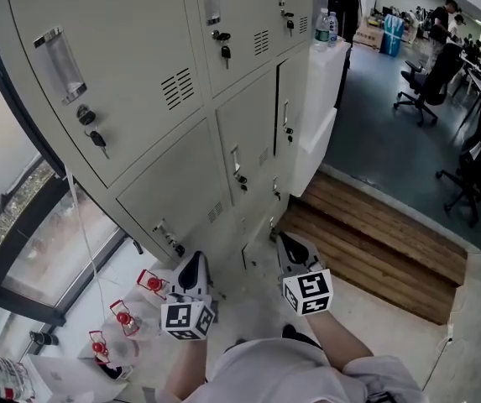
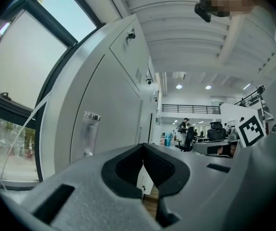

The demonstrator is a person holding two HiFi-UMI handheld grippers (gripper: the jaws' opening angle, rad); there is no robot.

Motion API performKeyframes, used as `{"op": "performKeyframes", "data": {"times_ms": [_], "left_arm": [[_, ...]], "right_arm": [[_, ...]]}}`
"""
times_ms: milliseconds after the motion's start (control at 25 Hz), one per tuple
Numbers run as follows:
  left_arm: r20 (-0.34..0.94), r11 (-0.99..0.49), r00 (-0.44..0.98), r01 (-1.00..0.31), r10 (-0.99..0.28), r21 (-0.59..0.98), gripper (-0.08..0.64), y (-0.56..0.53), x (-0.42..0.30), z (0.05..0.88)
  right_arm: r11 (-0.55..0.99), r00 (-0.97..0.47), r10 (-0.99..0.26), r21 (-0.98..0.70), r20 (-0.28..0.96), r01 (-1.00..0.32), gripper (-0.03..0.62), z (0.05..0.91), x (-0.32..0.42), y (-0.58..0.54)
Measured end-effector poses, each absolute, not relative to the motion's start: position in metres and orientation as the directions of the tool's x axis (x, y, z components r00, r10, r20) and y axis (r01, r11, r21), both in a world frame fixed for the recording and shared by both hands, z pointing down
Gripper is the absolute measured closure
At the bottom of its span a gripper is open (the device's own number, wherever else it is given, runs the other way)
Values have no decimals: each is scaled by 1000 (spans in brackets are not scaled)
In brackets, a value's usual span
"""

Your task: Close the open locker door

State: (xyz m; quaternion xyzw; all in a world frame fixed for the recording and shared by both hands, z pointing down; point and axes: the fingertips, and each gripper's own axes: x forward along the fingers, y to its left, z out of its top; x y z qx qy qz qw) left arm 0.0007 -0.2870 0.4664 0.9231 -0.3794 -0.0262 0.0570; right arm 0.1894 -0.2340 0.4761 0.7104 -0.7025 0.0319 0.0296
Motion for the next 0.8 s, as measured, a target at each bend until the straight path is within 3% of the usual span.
{"op": "performKeyframes", "data": {"times_ms": [800], "left_arm": [[-3, -727, 732, -675, -681, 125, 552, -285, 9, 466]], "right_arm": [[-37, 32, -995, -49, 90, -998, 580, 480, 193, -228]]}}
